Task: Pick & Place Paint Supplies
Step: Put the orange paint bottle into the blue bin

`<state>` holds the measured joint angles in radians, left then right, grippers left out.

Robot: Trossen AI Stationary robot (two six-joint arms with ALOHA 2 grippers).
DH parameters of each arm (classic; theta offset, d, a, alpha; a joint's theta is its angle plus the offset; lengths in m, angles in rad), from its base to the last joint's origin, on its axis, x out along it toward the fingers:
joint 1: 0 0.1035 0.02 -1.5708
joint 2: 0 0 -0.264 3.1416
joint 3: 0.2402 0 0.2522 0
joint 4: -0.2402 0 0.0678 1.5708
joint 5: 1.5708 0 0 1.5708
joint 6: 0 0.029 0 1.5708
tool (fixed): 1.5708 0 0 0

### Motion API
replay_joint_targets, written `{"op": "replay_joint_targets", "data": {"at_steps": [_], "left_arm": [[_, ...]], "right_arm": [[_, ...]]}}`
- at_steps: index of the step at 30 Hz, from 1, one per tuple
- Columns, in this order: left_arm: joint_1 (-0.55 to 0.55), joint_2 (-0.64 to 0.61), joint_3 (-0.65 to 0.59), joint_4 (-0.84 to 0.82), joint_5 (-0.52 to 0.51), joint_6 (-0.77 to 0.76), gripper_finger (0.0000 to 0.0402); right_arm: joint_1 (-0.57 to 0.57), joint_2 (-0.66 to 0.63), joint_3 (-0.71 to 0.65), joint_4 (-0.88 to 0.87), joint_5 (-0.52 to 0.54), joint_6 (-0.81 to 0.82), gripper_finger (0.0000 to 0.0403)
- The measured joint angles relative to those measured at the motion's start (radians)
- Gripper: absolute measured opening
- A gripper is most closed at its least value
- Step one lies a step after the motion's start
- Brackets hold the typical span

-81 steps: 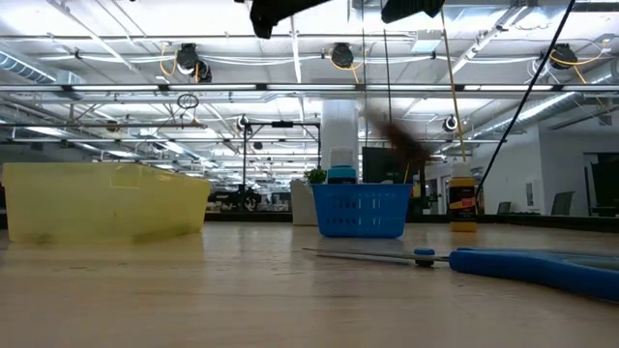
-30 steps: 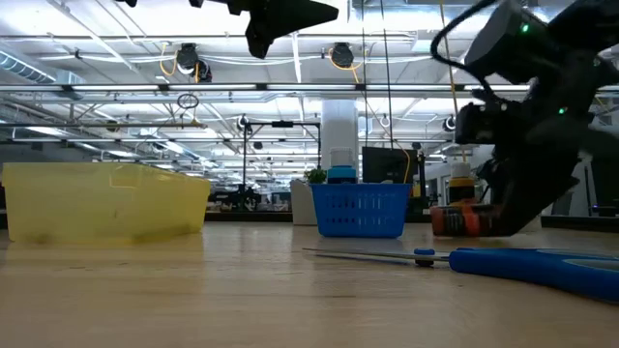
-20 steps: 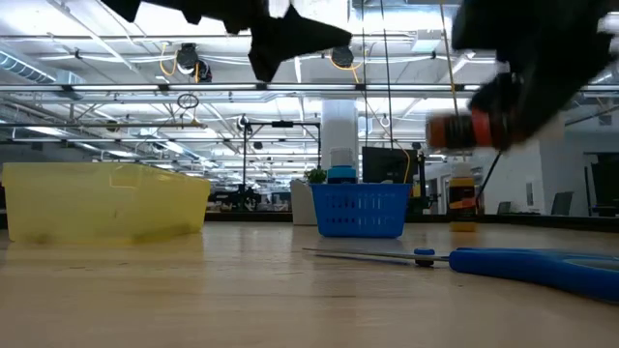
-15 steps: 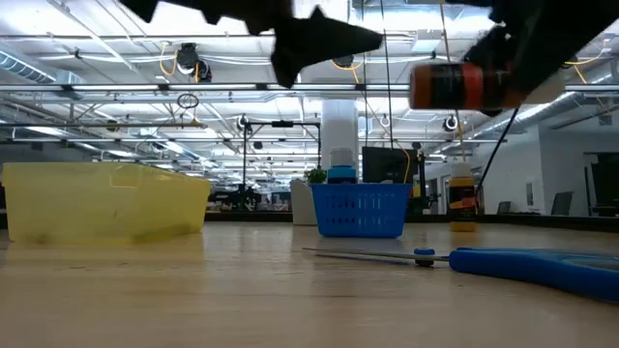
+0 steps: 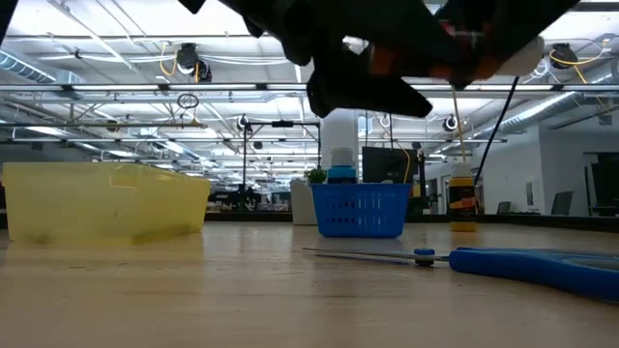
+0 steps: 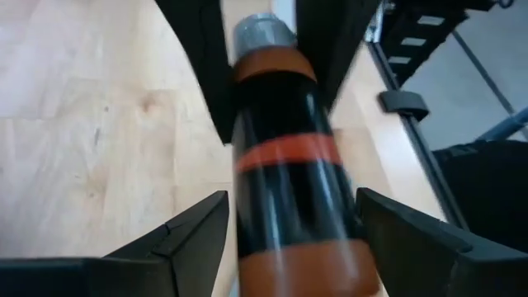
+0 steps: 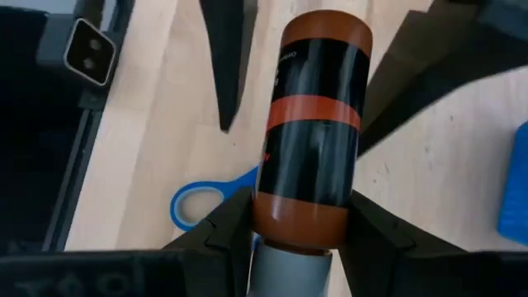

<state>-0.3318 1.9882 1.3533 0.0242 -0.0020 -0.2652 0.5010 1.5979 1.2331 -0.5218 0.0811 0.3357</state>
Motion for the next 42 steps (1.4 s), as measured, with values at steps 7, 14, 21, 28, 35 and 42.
{"op": "replay_joint_targets", "data": {"at_steps": [7,14,21,28,35,42], "left_arm": [[0.013,-0.001,0.0,0.0,0.006,-0.012,0.0229],[0.012,-0.001,0.0,0.043,0.046,-0.015,0.0173],[0.022,-0.001,-0.002,0.041,0.048,-0.017,0.014],[0.024,-0.001,-0.001,0.037,0.057,0.004,0.0125],[0.025,-0.002,-0.023,0.039,0.044,0.002,0.0125],[0.048,-0.002,-0.225,0.654,0.107,0.061,0.0125]], "right_arm": [[0.005,-0.023,0.003,-0.014,0.005,-0.008,0.0128],[0.006,-0.005,0.003,-0.04,-0.007,0.009,0.0128],[0.005,0.004,0.003,-0.037,-0.003,0.019,0.0128],[0.005,-0.014,0.002,-0.055,-0.037,0.017,0.0183],[-0.006,-0.189,0.002,-0.288,-0.095,0.169,0.0231],[0.068,-0.376,-0.057,-0.388,0.252,0.292,0.0217]]}}
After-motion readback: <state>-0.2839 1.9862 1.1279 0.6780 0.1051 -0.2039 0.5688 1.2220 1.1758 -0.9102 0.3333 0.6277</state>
